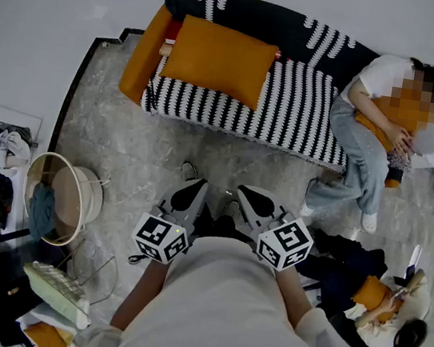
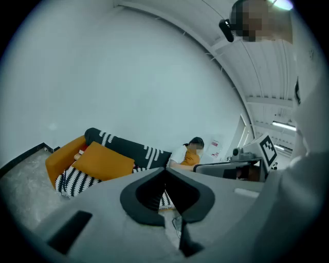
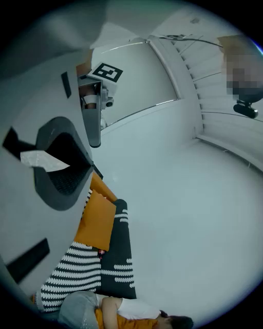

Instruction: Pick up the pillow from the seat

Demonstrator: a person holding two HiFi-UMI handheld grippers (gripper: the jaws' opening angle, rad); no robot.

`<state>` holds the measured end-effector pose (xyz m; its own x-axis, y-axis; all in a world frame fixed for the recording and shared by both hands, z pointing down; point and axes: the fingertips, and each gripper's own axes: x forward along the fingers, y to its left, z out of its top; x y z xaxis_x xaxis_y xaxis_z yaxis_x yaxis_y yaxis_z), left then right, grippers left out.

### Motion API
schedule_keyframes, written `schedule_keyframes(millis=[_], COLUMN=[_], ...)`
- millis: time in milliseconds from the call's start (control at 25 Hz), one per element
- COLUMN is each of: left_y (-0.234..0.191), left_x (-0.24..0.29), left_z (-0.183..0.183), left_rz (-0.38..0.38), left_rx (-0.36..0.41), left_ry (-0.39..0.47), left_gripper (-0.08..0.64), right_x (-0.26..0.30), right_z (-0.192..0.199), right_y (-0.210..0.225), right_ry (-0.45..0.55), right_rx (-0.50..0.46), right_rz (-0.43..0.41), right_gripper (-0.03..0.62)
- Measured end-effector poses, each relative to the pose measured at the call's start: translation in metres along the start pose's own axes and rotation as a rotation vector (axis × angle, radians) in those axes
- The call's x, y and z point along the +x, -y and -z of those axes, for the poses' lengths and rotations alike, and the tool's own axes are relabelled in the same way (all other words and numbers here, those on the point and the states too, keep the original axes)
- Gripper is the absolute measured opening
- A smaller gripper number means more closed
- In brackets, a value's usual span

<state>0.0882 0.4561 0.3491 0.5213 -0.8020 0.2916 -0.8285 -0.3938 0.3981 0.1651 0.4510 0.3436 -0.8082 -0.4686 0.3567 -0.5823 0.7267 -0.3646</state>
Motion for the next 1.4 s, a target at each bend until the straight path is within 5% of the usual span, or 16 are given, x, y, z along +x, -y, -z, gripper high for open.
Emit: schedule_keyframes(millis=[480, 1400], left_y=[-0.033, -0.233], left_x=[0.018, 0.028], left_z=[-0.023, -0.127], left_rz=[0.010, 0.012], left_rx=[0.006, 0.021], left_ry=[-0.027, 0.009], left_gripper=[0.012, 0.012], right_x=[0.038, 0.229], right_z=[-0.025, -0.115], right_y=[0.012, 0.009], right_ry=[0.032, 0.048], right_rx=[0.060, 0.065], right_rz=[-0.011, 0.037], right_gripper=[0.006, 0.006])
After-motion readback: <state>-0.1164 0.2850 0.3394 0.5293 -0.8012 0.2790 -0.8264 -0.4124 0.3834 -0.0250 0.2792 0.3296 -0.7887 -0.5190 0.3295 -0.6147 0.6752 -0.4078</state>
